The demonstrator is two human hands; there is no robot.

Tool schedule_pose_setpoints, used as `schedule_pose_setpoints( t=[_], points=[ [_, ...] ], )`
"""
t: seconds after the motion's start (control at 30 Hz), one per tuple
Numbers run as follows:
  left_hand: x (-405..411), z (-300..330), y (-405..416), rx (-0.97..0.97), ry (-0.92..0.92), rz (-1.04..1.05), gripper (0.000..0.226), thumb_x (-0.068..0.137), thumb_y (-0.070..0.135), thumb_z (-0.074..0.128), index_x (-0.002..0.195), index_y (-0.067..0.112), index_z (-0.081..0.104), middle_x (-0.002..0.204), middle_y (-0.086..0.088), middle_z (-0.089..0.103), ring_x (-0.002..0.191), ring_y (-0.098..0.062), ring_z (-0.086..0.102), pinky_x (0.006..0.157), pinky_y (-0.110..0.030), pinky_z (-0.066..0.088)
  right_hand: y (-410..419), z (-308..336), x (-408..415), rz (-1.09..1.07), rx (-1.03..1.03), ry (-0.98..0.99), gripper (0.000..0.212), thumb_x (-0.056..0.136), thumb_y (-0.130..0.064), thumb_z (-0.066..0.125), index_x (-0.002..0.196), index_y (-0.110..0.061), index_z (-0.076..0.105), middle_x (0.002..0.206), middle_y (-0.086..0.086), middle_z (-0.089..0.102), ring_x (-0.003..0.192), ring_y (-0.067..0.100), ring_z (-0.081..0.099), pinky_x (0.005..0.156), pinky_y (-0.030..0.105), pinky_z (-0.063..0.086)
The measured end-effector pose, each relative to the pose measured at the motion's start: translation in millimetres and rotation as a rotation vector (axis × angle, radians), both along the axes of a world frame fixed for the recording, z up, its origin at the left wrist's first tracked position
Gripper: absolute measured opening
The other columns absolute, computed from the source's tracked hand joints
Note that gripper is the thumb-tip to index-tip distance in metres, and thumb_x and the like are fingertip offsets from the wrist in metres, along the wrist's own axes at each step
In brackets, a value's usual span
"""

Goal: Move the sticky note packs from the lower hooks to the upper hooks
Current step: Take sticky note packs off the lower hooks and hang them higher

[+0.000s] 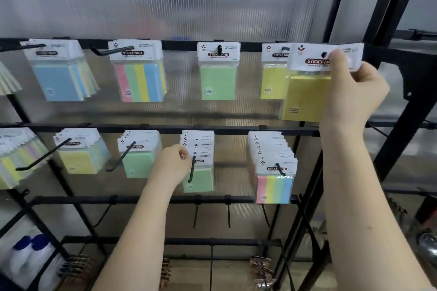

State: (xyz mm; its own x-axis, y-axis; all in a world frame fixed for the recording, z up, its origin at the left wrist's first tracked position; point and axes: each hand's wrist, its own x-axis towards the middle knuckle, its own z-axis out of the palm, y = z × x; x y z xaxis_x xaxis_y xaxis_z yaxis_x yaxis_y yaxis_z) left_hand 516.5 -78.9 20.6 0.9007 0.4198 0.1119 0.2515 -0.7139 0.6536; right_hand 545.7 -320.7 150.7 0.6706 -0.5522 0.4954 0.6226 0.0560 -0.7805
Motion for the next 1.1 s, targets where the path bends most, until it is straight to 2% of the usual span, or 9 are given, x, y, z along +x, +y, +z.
schedule_pose_setpoints(
  t=[0.1, 0.27, 0.37, 0.5, 0.8, 0.9, 0.97, 1.03, 1.1],
  points=[
    [1.2, 0.6, 0.2, 0.009, 0.003, 0.0, 0.014, 0.094, 0.02, 0.048, 0.103, 0.019, 0.059, 0.099, 0.004, 0.06, 0.083, -0.016, 0.056, 0.068, -0.027, 0.04, -4.0, 2.0, 0.5, 0.02, -0.022, 0.015, 0.031, 0.081, -0.028, 0.065, 0.06, -0.012, 0.049, 0.062, -0.001, 0.051, 0.059, 0.011, 0.041, 0.054, 0.022, 0.034],
    [3.8, 1.8, 2.4, 0.022, 0.007, -0.002, 0.015, 0.093, 0.02, 0.048, 0.104, 0.019, 0.059, 0.099, 0.003, 0.06, 0.081, -0.017, 0.056, 0.067, -0.026, 0.039, -6.2, -1.1, 7.3, 0.023, -0.051, 0.075, 0.038, 0.079, -0.027, 0.064, 0.077, 0.01, 0.058, 0.07, 0.008, 0.047, 0.063, 0.015, 0.037, 0.055, 0.024, 0.03],
    [4.7, 3.2, 4.7, 0.025, 0.01, -0.01, 0.015, 0.093, 0.019, 0.048, 0.104, 0.019, 0.059, 0.101, 0.003, 0.059, 0.081, -0.017, 0.055, 0.065, -0.027, 0.039, -5.9, -1.2, 11.8, 0.037, -0.076, 0.111, 0.034, 0.08, -0.027, 0.063, 0.073, 0.005, 0.056, 0.066, 0.004, 0.044, 0.061, 0.014, 0.034, 0.053, 0.024, 0.027],
    [6.6, 3.9, 7.8, 0.039, 0.036, -0.035, 0.017, 0.093, 0.02, 0.047, 0.106, 0.019, 0.058, 0.105, 0.001, 0.06, 0.081, -0.017, 0.057, 0.063, -0.026, 0.04, 0.8, -0.3, 31.4, 0.045, -0.084, 0.157, 0.031, 0.086, -0.025, 0.061, 0.06, -0.017, 0.046, 0.053, -0.009, 0.039, 0.049, 0.006, 0.029, 0.047, 0.022, 0.025],
    [11.2, 2.0, 12.2, 0.073, 0.09, -0.071, 0.029, 0.094, 0.019, 0.047, 0.122, 0.014, 0.054, 0.114, -0.003, 0.057, 0.094, -0.02, 0.054, 0.084, -0.03, 0.044, 23.1, 1.2, 93.8, 0.038, -0.086, 0.281, 0.032, 0.093, -0.035, 0.056, 0.066, -0.019, 0.052, 0.063, -0.011, 0.051, 0.056, 0.002, 0.043, 0.046, 0.014, 0.033],
    [15.7, -1.5, 12.6, 0.082, 0.118, -0.057, 0.03, 0.094, 0.018, 0.048, 0.122, 0.013, 0.055, 0.122, -0.004, 0.058, 0.105, -0.022, 0.055, 0.089, -0.031, 0.045, 27.1, 2.3, 108.5, 0.026, -0.088, 0.306, 0.016, 0.093, -0.03, 0.057, 0.085, -0.016, 0.059, 0.078, -0.008, 0.054, 0.071, 0.007, 0.05, 0.047, 0.013, 0.033],
    [18.9, -6.7, 12.1, 0.081, 0.14, -0.054, 0.029, 0.092, 0.015, 0.048, 0.119, 0.013, 0.058, 0.121, -0.004, 0.06, 0.107, -0.023, 0.056, 0.091, -0.032, 0.046, 29.5, 2.3, 115.4, 0.006, -0.12, 0.319, 0.023, 0.093, -0.028, 0.058, 0.109, -0.012, 0.059, 0.092, -0.007, 0.056, 0.081, 0.007, 0.05, 0.049, 0.012, 0.033],
    [20.3, -12.1, 11.4, 0.088, 0.157, -0.051, 0.029, 0.092, 0.015, 0.049, 0.12, 0.015, 0.059, 0.122, -0.004, 0.06, 0.105, -0.023, 0.057, 0.091, -0.034, 0.047, 30.6, 3.1, 122.0, -0.001, -0.16, 0.345, 0.033, 0.091, -0.029, 0.061, 0.119, -0.012, 0.054, 0.109, -0.004, 0.06, 0.09, 0.008, 0.051, 0.068, 0.012, 0.035],
    [21.3, -16.0, 11.9, 0.097, 0.151, -0.037, 0.029, 0.092, 0.018, 0.051, 0.121, 0.017, 0.058, 0.125, -0.003, 0.057, 0.105, -0.023, 0.056, 0.09, -0.035, 0.047, 31.5, 5.3, 126.4, -0.016, -0.187, 0.391, 0.042, 0.089, -0.032, 0.064, 0.123, -0.013, 0.051, 0.123, 0.0, 0.059, 0.104, 0.015, 0.055, 0.081, 0.021, 0.038]
  ],
)
